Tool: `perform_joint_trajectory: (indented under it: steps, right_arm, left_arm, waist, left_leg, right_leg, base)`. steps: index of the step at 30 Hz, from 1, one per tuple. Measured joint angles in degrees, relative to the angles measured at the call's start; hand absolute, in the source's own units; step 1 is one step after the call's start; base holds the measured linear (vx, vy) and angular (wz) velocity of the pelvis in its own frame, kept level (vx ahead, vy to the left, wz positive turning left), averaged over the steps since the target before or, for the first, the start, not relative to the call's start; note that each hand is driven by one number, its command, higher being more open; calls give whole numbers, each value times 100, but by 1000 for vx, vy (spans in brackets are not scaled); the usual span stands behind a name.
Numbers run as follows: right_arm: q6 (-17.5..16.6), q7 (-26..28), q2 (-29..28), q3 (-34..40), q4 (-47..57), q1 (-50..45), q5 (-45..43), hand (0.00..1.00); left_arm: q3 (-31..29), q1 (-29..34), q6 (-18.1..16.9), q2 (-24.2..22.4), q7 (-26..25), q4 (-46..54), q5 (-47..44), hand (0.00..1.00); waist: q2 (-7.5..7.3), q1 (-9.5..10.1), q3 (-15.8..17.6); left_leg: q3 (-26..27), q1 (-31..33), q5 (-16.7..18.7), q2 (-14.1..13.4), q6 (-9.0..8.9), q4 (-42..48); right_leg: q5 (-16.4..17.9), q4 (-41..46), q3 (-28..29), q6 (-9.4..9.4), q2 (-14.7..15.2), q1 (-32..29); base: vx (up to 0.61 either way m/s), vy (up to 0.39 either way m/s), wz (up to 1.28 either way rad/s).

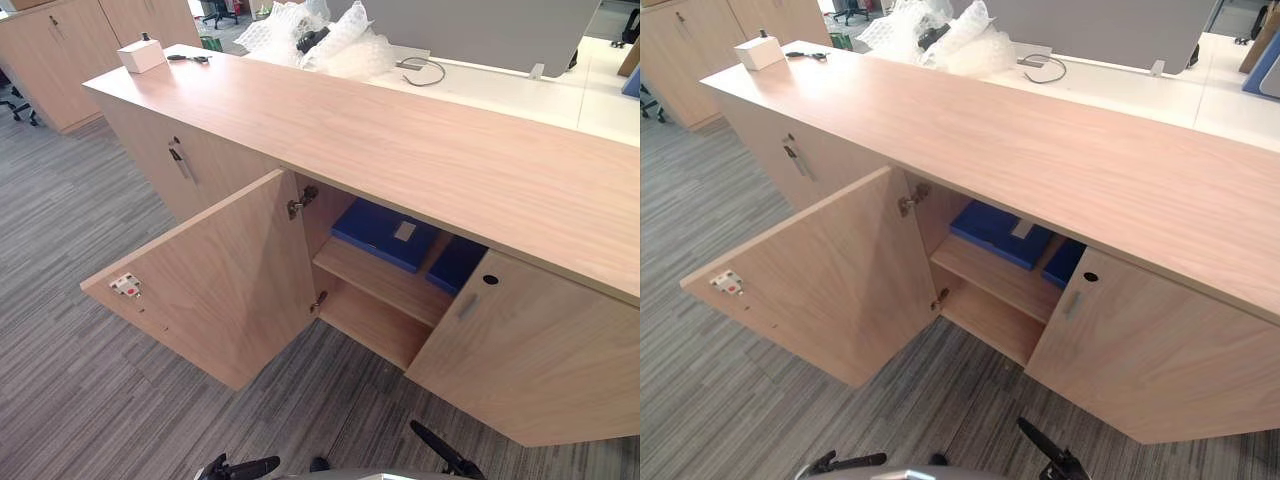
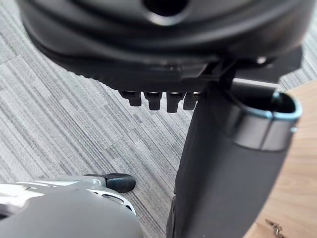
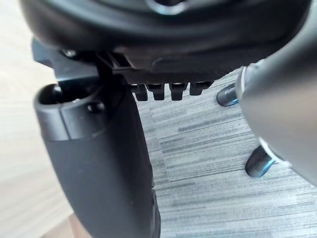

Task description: Walk over to the cabinet, pick up the folder, carry it to the office cabinet, place the folder inside the office cabinet, then close the office cabinet door

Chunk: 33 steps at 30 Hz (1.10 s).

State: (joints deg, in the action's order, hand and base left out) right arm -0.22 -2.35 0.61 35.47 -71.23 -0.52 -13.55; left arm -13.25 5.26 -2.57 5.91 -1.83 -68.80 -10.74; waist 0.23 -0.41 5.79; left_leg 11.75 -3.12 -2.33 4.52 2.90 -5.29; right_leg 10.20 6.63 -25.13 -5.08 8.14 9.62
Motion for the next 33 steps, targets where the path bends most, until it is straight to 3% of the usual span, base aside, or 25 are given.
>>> perform_joint_trajectory:
  steps: [6,13,15,19,26,33]
  right_arm:
    - [-6,-19,18,40,-80,-89,-6,100]
    - [-1,15,21,173,-98,-123,2,100]
    - [11,58,30,264,-101,-159,10,100]
    - [12,94,51,328,-96,-226,75,100]
    - [21,178,96,364,-88,-260,227,100]
    - [21,234,91,-2,39,-268,232,100]
  left_arm:
    - [-902,136,-1,-149,-73,3,-557,100]
    - [-2802,355,76,-349,-327,368,-1329,100]
    - [-3409,410,75,-241,-426,607,-1391,100]
    - [-3935,367,81,237,-444,791,-1302,100]
    - [-3820,-75,145,1041,-275,799,-620,100]
    - [-1908,-574,181,1590,-220,1629,460,100]
  waist:
    - [-50,-6,-34]
    - [-10,-7,-43]
    - [4,-2,-58]
    - [17,14,-83]
    - [30,55,-102]
    - [57,139,-127]
  left_leg:
    - [5,-49,-4,41,7,-11]
    - [13,-52,38,86,-12,-14]
    - [25,-83,71,89,-21,-14]
    - [77,-203,165,89,-40,-13]
    - [165,-277,246,45,-50,13]
    - [168,-413,275,-228,-93,34]
  right_leg:
    - [-1,-98,-2,2,12,85]
    - [13,-296,5,25,8,175]
    - [23,-357,27,43,-2,231]
    - [66,-424,90,116,-19,353]
    - [84,-405,214,158,-74,374]
    - [-65,-161,420,404,-268,348]
  base:
    - [-29,5,-1]
    - [-16,1,0]
    - [7,-5,-2]
    - [39,-14,-7]
    - [75,-21,-7]
    - [56,-43,-3]
